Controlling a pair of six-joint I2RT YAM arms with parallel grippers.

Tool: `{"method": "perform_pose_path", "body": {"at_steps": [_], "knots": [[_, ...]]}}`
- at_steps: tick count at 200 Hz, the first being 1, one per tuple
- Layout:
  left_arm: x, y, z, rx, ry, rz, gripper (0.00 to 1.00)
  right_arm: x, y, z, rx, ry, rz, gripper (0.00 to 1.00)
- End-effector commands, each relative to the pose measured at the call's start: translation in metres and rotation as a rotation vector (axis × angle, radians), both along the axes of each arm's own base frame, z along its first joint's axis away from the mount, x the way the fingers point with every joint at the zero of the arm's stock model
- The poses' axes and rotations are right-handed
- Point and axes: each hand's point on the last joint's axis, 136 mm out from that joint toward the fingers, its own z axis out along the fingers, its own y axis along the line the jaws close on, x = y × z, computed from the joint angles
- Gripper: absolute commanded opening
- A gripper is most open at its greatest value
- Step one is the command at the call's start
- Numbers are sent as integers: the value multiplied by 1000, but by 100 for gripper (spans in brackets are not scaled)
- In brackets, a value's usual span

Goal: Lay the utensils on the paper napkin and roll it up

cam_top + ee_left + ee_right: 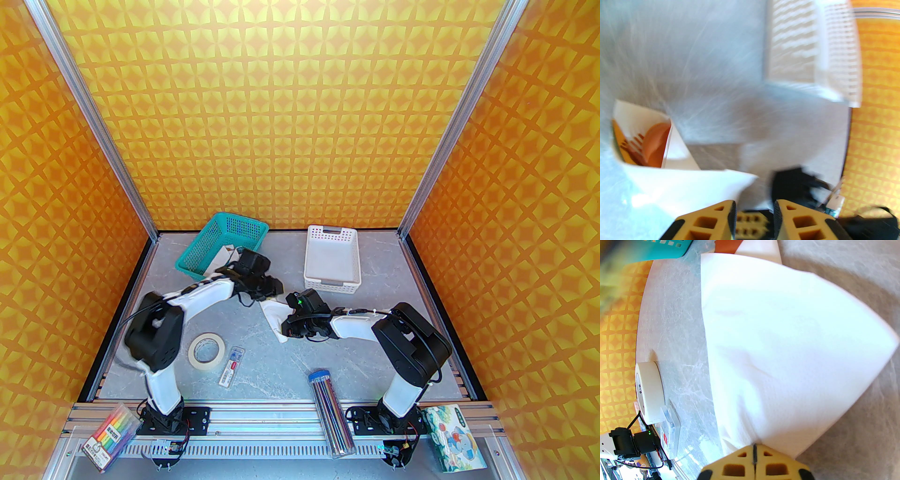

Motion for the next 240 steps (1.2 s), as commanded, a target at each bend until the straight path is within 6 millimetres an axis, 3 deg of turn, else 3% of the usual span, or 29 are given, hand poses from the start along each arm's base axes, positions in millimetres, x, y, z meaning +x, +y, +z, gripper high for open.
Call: {"method": "perform_pose_path", "body": {"at_steps": [1, 40, 91, 154, 208, 240], "knots": [[-5, 25, 5, 13, -22, 24, 34, -34, -28, -47, -150, 151, 5, 5], [-21, 41, -10, 20, -6, 49, 28, -33, -27, -46, -149, 150, 8, 5], [-30, 20, -40, 3, 42, 13, 19, -33, -26, -45, -144, 150, 9, 5], [-29, 1, -71, -1, 91, -12, 15, -33, -25, -44, -141, 154, 15, 5], [-29, 0, -94, 18, 127, -9, 14, -33, -22, -42, -119, 151, 16, 7], [-36, 4, -109, 38, 163, -9, 13, -28, -14, -29, -66, 133, 12, 12]]}}
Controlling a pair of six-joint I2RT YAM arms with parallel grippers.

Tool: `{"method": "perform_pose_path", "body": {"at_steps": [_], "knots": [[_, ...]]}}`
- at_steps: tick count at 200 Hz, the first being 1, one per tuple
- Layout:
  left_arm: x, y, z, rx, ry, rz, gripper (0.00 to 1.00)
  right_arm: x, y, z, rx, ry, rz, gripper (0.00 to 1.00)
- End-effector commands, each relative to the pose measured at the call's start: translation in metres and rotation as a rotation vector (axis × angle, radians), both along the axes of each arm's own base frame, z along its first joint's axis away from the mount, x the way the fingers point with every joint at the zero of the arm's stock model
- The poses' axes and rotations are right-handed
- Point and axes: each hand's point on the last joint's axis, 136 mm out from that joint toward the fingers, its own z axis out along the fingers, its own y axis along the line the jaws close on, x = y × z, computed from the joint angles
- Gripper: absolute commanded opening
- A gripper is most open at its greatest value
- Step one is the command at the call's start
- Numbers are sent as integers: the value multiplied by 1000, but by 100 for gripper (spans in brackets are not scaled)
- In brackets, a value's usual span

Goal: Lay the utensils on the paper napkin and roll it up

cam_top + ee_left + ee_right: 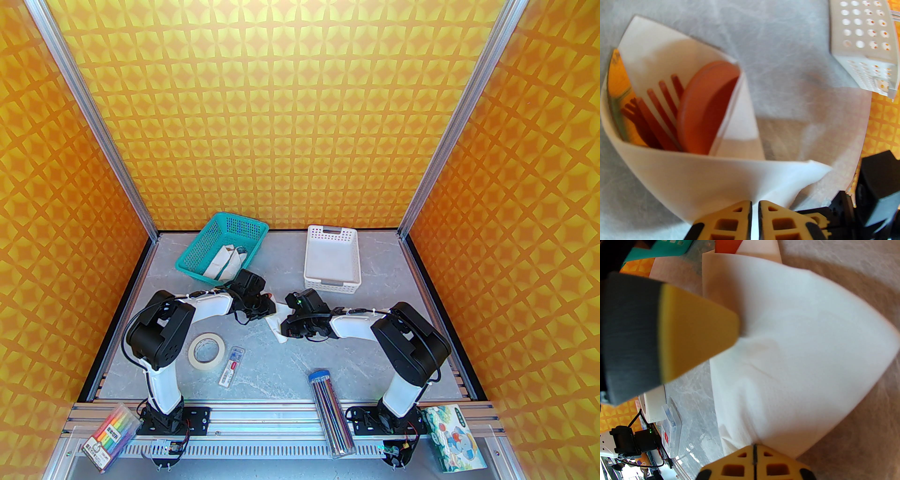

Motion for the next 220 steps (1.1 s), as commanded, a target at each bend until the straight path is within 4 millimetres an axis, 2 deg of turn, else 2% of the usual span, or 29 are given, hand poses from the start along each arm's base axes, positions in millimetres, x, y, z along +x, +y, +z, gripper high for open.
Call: {"method": "perform_pose_path", "body": {"at_steps": [1, 19, 34, 51, 68, 85, 103, 161, 220], "knots": [[-2, -3, -6, -8, 17, -6, 13, -26, -16, -29, -77, 123, 2, 12], [-5, -1, -12, -1, 32, -2, 13, -17, -9, -7, -32, 80, -2, 19], [-8, 0, -15, 3, 39, -2, 13, -4, -11, 16, -2, 35, -19, 24], [-9, 1, -16, 6, 41, -3, 12, 11, -23, 40, 3, -18, -44, 33], [-9, 1, -17, 7, 42, -2, 12, 18, -40, 52, -26, -54, -69, 42], [-8, 1, -16, 5, 40, -1, 12, 22, -55, 49, -30, -53, -99, 48], [-8, 0, -14, 3, 37, -1, 12, 25, -59, 41, -6, -31, -108, 52], [-7, 0, -12, 1, 34, -1, 12, 36, -34, 30, 125, 41, -121, 56], [-6, -1, -11, 2, 32, -2, 12, 31, -20, 16, 154, 106, -123, 54]]}}
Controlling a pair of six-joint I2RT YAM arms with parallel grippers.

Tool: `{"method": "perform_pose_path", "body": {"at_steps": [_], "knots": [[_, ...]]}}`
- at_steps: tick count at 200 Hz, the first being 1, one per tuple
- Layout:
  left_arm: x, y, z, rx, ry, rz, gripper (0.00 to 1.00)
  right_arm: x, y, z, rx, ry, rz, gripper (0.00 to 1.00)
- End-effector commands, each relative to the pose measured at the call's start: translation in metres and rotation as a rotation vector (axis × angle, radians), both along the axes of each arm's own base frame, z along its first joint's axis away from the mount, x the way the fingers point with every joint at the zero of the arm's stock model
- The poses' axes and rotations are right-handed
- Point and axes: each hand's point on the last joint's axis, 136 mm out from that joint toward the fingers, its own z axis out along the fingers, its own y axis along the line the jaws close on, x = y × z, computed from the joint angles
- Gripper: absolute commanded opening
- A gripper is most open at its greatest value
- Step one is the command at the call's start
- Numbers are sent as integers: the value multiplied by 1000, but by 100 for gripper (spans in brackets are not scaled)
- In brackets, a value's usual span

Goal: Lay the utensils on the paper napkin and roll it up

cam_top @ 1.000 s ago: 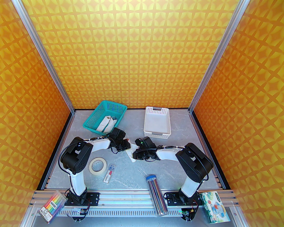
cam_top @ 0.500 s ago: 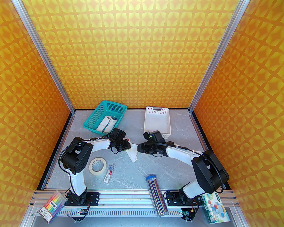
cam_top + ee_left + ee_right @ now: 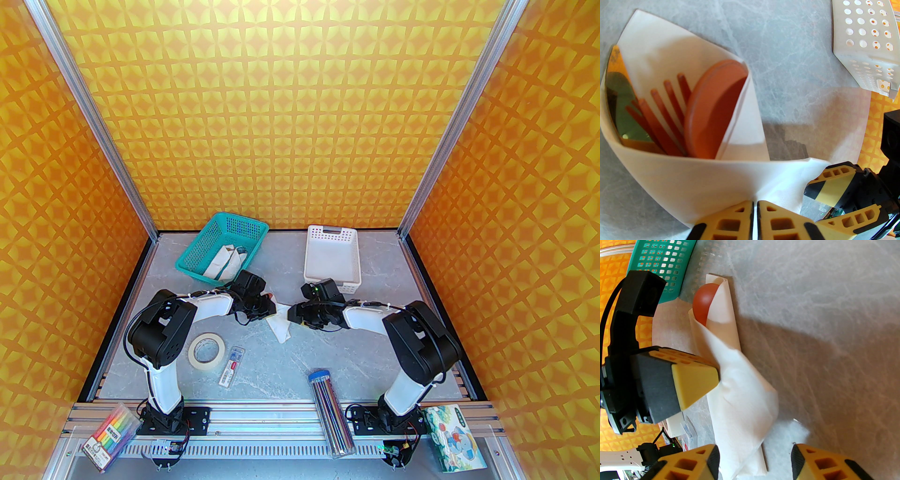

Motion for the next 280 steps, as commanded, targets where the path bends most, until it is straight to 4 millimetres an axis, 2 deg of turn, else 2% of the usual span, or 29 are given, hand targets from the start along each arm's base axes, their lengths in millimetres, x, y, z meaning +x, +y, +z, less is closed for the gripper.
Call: {"method": "perform_pose_path", "body": {"at_steps": [1, 40, 62, 99, 129, 171, 193, 237, 261, 280], "knots": [[-6, 1, -11, 17, 31, -1, 12, -4, 13, -1, 50, 23, 12, 54], [-5, 1, -9, 18, 29, -4, 12, -6, 20, -8, 56, 40, -4, 49], [-4, 0, -9, 17, 26, -7, 12, -4, 22, -4, 57, 27, -8, 42], [-4, 1, -9, 18, 26, -6, 12, 0, 9, -4, -50, -12, -14, 23], [-5, 1, -9, 19, 28, -7, 12, 1, 2, -12, -112, -19, -9, 6], [-3, 0, -4, 12, 14, -6, 13, 0, -1, -23, -151, -10, 7, 5], [0, -2, 9, 1, -12, -11, 17, -1, -5, -27, -181, -6, 18, 2], [2, 0, 58, -29, -97, -29, 33, -9, -12, -42, -234, 26, 40, 1], [-1, 11, 73, -39, -121, -11, 36, -14, -17, -48, -262, 44, 48, 1], [-5, 27, 76, -28, -128, 25, 40, -19, -21, -52, -284, 62, 56, 0]]}}
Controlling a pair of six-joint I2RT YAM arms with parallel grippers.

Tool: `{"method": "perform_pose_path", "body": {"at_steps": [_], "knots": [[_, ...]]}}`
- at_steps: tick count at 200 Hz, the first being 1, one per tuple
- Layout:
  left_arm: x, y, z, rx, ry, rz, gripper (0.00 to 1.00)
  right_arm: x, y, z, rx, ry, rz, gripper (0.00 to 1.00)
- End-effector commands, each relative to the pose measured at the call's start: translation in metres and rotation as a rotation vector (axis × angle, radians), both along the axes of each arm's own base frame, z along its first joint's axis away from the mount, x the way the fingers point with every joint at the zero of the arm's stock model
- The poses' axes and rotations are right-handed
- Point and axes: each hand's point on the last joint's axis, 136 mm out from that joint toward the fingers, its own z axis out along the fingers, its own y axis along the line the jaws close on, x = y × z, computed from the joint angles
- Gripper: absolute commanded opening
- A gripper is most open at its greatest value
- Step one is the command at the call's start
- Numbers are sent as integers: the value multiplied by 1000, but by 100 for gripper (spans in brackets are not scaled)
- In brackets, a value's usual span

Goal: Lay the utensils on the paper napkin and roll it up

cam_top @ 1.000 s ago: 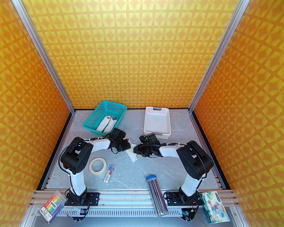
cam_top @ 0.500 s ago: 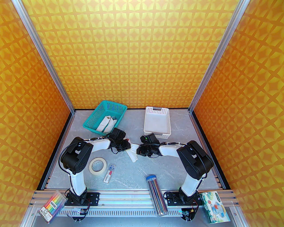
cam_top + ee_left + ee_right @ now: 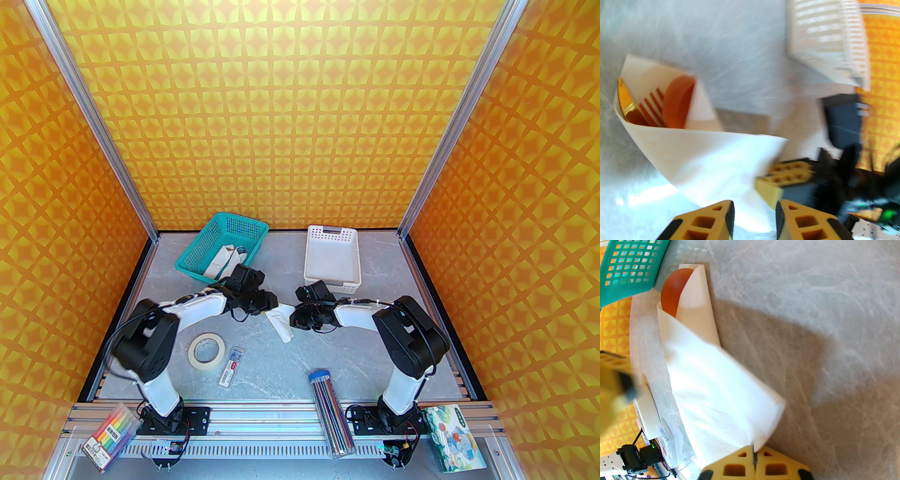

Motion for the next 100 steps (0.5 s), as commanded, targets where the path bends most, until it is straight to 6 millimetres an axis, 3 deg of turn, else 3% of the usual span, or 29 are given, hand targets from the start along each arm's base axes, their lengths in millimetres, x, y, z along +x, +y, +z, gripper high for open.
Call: {"method": "perform_pose_path", "body": {"at_steps": [1, 29, 100], "knots": [[-6, 22, 5, 25, -7, 34, 40, -17, -19, -29, -121, 74, 7, 0], [-12, 41, -5, 37, 10, 90, 45, -24, -27, -37, -160, 99, 11, 0], [-14, 40, -32, 16, 60, 136, 46, -29, -50, -46, -301, 110, 9, 0]]}}
